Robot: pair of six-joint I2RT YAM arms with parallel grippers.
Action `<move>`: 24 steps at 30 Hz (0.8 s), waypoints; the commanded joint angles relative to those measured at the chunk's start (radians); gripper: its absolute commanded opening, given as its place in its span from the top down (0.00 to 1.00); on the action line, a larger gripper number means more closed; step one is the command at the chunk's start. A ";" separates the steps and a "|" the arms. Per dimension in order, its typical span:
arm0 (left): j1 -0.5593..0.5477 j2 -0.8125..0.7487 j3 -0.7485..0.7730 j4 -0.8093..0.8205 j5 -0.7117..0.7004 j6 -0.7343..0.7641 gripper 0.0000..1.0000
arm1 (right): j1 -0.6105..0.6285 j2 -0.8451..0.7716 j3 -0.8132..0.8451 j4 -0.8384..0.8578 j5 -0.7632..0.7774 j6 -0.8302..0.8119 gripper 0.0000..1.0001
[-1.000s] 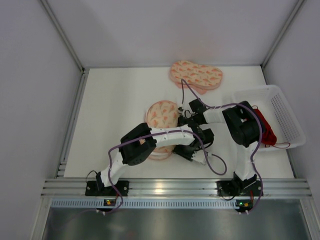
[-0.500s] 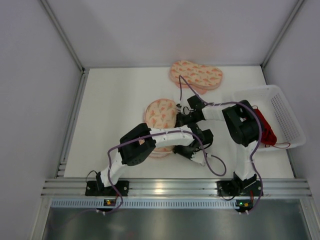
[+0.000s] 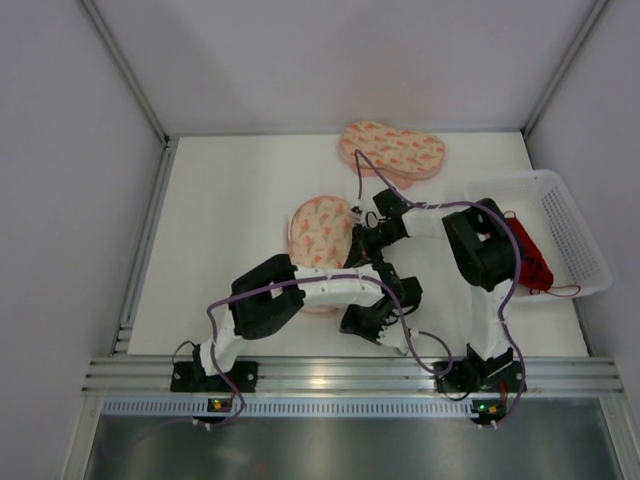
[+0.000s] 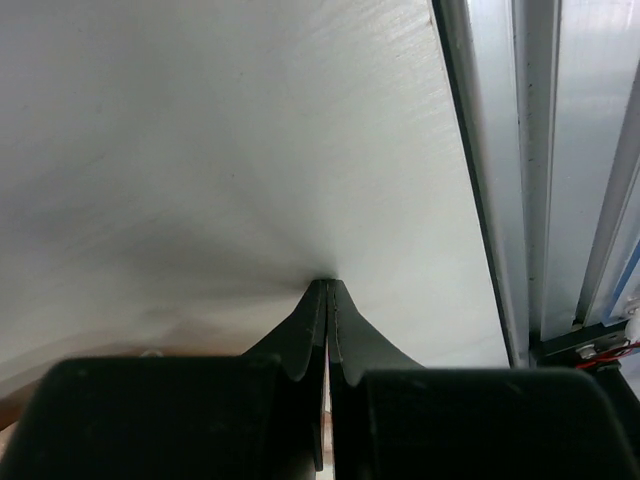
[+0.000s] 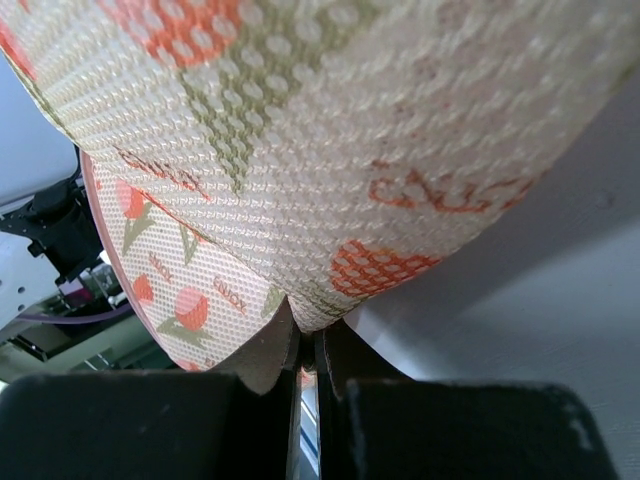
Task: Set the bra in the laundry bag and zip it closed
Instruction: Zip the zipper on the laundry bag.
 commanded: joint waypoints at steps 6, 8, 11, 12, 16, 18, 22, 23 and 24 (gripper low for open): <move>0.020 -0.195 0.036 0.096 0.076 -0.054 0.62 | -0.001 -0.015 0.032 -0.005 -0.014 -0.035 1.00; 0.053 -0.240 0.035 0.116 0.089 -0.074 0.57 | -0.002 -0.017 0.026 0.002 -0.021 -0.032 1.00; 0.136 -0.342 0.018 0.168 0.124 -0.126 0.62 | -0.002 -0.014 0.026 -0.001 -0.023 -0.041 1.00; 0.164 -0.360 0.010 0.179 0.134 -0.141 0.63 | -0.004 -0.014 0.029 -0.001 -0.024 -0.043 1.00; 0.372 -0.420 -0.069 0.229 0.208 -0.214 0.69 | -0.011 -0.009 0.038 -0.006 -0.021 -0.047 1.00; 0.437 -0.415 -0.129 0.242 0.210 -0.232 0.73 | -0.011 -0.006 0.045 -0.011 -0.020 -0.049 1.00; 0.571 -0.392 -0.258 0.326 0.221 -0.287 0.74 | -0.016 -0.005 0.061 -0.017 -0.018 -0.050 1.00; 0.587 -0.371 -0.290 0.361 0.217 -0.322 0.76 | -0.019 -0.005 0.064 -0.023 -0.017 -0.055 1.00; 0.607 -0.360 -0.305 0.374 0.222 -0.341 0.77 | -0.024 -0.003 0.076 -0.044 -0.015 -0.060 1.00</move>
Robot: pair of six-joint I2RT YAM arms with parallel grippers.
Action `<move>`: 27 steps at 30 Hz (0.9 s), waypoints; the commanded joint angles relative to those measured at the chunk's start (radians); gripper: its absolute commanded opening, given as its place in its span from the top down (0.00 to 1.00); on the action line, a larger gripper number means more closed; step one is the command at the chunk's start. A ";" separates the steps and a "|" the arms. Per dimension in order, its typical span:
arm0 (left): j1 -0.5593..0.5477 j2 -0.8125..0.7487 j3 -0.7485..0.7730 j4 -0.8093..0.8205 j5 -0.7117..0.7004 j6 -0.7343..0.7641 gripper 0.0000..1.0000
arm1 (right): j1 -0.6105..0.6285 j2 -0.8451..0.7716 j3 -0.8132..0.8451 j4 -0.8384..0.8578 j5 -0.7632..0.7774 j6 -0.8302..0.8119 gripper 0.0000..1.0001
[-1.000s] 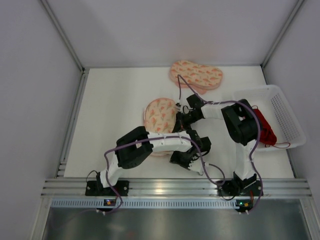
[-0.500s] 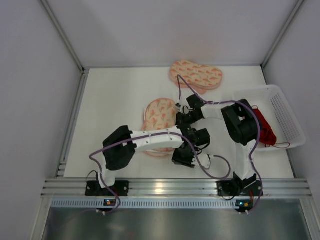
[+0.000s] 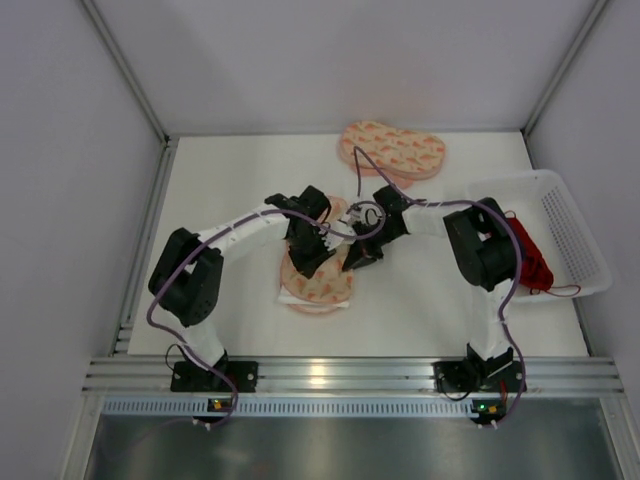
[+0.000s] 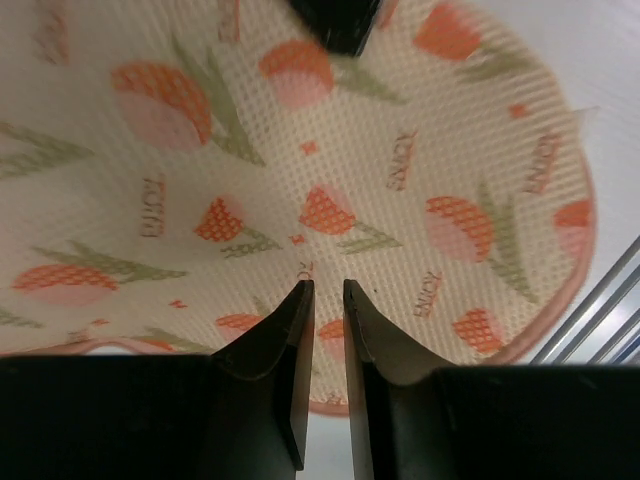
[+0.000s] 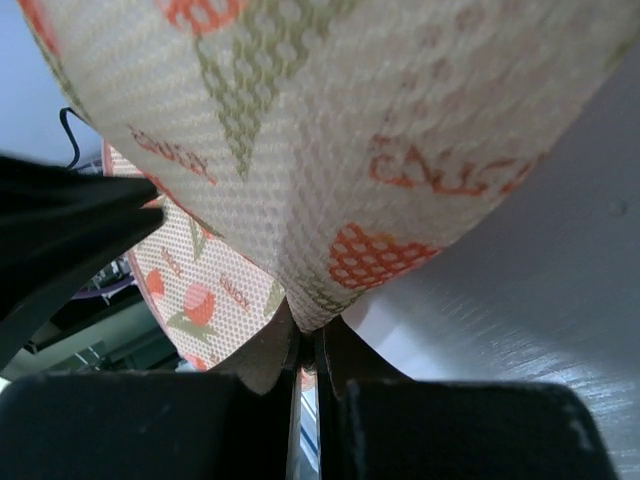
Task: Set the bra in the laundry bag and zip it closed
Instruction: Zip the zipper on the laundry bag.
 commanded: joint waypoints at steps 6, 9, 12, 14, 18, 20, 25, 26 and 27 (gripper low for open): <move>0.181 0.171 -0.067 0.141 0.103 -0.225 0.84 | -0.049 -0.017 0.082 -0.071 -0.019 -0.062 0.58; 0.256 0.231 -0.060 0.156 0.161 -0.280 0.86 | -0.077 -0.058 0.044 -0.071 -0.016 -0.059 0.25; 0.305 0.274 -0.063 0.170 0.230 -0.312 0.86 | -0.092 -0.098 -0.032 -0.008 -0.044 -0.020 0.20; 0.319 0.291 -0.072 0.185 0.258 -0.329 0.87 | -0.092 -0.109 -0.081 0.108 -0.097 0.063 0.26; 0.322 0.294 -0.092 0.210 0.275 -0.343 0.87 | -0.072 -0.098 -0.151 0.187 -0.137 0.125 0.32; 0.326 0.294 -0.095 0.214 0.283 -0.346 0.87 | -0.052 -0.088 -0.158 0.211 -0.157 0.147 0.40; 0.336 0.296 -0.102 0.221 0.297 -0.351 0.87 | -0.035 -0.040 -0.148 0.283 -0.173 0.191 0.55; 0.336 0.291 -0.104 0.221 0.300 -0.351 0.87 | -0.034 -0.034 -0.142 0.292 -0.179 0.204 0.62; 0.337 0.291 -0.104 0.221 0.304 -0.349 0.87 | -0.035 -0.023 -0.139 0.297 -0.182 0.210 0.66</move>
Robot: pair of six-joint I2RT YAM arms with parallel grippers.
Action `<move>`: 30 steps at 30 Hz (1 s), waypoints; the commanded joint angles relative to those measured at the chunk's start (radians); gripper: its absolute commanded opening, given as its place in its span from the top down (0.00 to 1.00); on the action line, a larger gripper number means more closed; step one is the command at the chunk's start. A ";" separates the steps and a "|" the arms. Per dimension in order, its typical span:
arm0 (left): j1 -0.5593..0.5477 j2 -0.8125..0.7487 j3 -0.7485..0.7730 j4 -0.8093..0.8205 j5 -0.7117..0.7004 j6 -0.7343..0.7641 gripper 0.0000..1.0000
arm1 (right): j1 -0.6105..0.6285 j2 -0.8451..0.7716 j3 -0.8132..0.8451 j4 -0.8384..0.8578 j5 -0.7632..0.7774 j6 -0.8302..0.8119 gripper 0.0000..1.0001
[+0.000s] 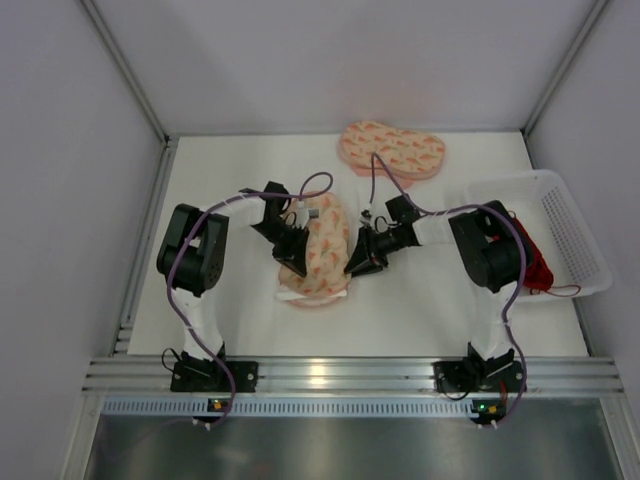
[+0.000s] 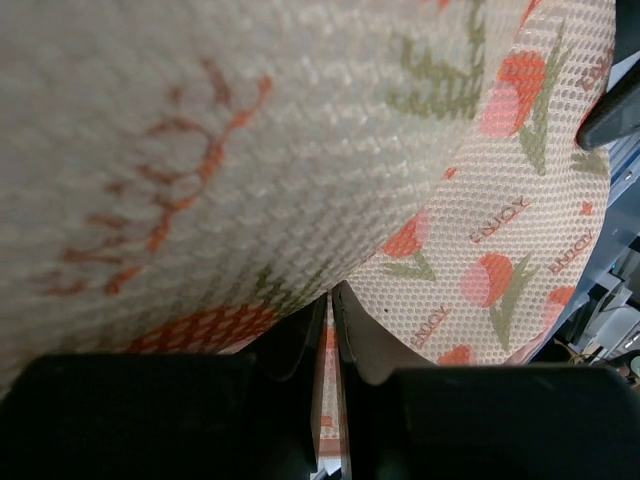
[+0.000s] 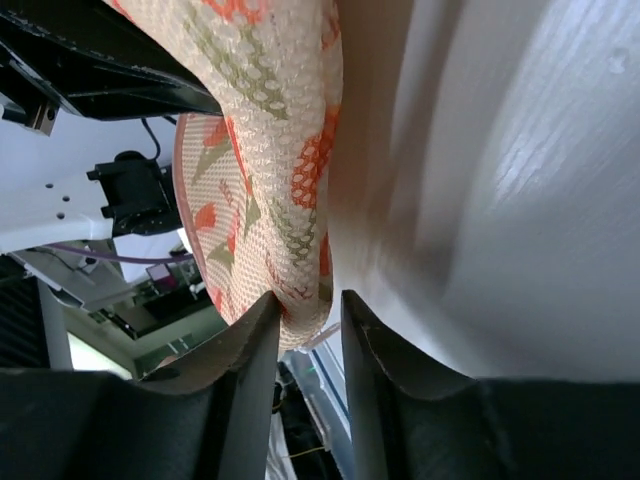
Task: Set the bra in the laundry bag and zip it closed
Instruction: Zip the zipper on the laundry bag.
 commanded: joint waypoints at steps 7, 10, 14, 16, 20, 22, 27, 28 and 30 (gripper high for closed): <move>0.014 -0.056 -0.055 0.137 -0.047 0.046 0.69 | 0.017 0.004 0.016 0.129 -0.057 0.080 1.00; 0.017 -0.240 -0.110 0.183 -0.069 0.099 0.53 | 0.018 -0.031 0.003 0.117 -0.047 0.086 1.00; -0.046 -0.489 -0.199 0.238 -0.234 0.213 0.42 | 0.018 -0.048 -0.002 0.108 -0.036 0.100 1.00; -0.127 -0.619 -0.246 0.274 -0.305 0.262 0.24 | 0.020 -0.045 -0.001 0.106 -0.037 0.103 1.00; -0.290 -0.740 -0.375 0.349 -0.479 0.314 0.21 | 0.024 -0.035 0.006 0.108 -0.045 0.112 1.00; -0.380 -0.760 -0.401 0.390 -0.523 0.325 0.21 | 0.027 -0.031 0.009 0.103 -0.048 0.115 1.00; -0.514 -0.730 -0.445 0.479 -0.645 0.334 0.21 | 0.030 -0.036 0.009 0.097 -0.059 0.120 1.00; -0.525 -0.709 -0.445 0.507 -0.650 0.331 0.21 | 0.030 -0.036 0.009 0.095 -0.062 0.123 1.00; -0.538 -0.679 -0.432 0.514 -0.644 0.330 0.21 | 0.029 -0.036 0.009 0.091 -0.067 0.123 1.00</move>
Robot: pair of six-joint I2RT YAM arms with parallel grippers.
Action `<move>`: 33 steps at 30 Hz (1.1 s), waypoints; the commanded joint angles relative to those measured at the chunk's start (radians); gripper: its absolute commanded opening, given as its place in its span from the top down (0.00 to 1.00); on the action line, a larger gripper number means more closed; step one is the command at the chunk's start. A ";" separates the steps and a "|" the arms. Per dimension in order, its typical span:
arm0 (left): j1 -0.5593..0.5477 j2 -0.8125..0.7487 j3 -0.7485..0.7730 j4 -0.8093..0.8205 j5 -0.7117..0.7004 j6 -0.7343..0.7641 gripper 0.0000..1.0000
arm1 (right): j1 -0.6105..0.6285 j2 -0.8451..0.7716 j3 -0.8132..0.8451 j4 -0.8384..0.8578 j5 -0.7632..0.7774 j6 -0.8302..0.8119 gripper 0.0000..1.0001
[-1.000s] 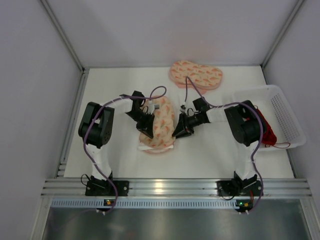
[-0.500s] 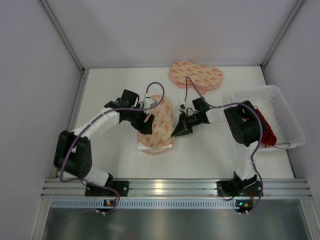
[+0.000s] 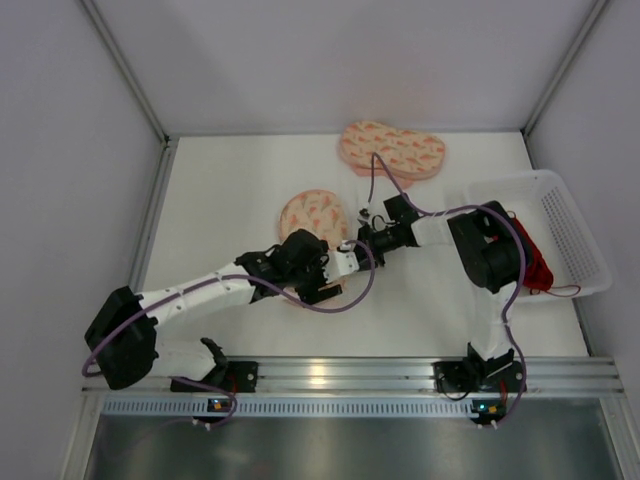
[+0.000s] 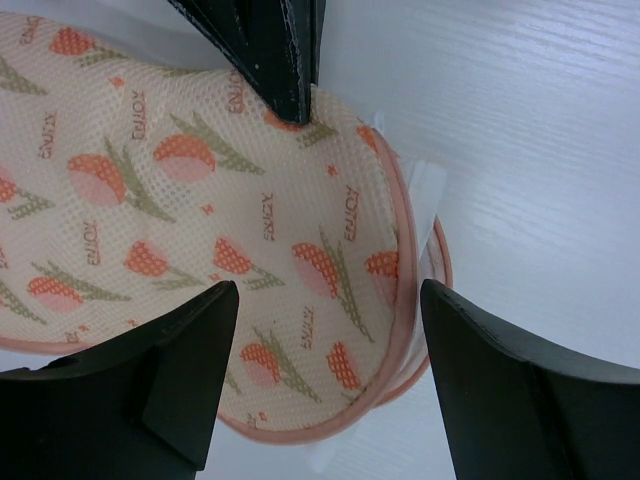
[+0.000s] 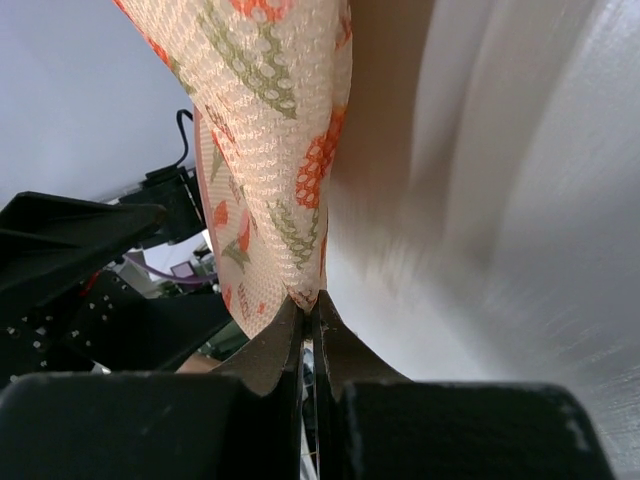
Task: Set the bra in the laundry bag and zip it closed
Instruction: Zip the zipper on the laundry bag.
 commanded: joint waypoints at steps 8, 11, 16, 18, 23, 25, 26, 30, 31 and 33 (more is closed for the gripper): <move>-0.060 0.091 -0.010 0.251 -0.178 0.018 0.22 | 0.017 -0.044 0.007 -0.008 -0.048 -0.002 1.00; -0.073 0.097 -0.039 0.322 -0.243 0.043 0.22 | 0.017 -0.038 0.007 -0.022 -0.057 -0.009 1.00; -0.126 0.082 -0.149 0.452 -0.295 0.127 0.22 | 0.019 -0.024 0.007 -0.007 -0.080 0.006 1.00; -0.160 0.082 -0.185 0.524 -0.325 0.179 0.22 | 0.019 -0.027 0.004 -0.005 -0.086 0.006 1.00; -0.212 0.136 -0.256 0.693 -0.427 0.267 0.21 | 0.028 -0.034 -0.015 -0.005 -0.114 0.000 1.00; -0.214 0.176 -0.269 0.791 -0.508 0.297 0.18 | 0.035 -0.034 -0.021 -0.005 -0.122 -0.003 1.00; -0.217 0.189 -0.274 0.822 -0.528 0.317 0.18 | 0.039 -0.031 -0.022 -0.008 -0.125 -0.005 1.00; -0.223 0.231 -0.294 0.920 -0.560 0.357 0.16 | 0.051 -0.007 -0.009 -0.048 -0.148 -0.046 1.00; -0.223 0.243 -0.286 0.937 -0.579 0.356 0.15 | 0.057 0.011 0.008 -0.089 -0.157 -0.076 1.00; -0.224 0.271 -0.272 0.936 -0.590 0.342 0.15 | 0.065 0.028 0.028 -0.198 -0.155 -0.177 1.00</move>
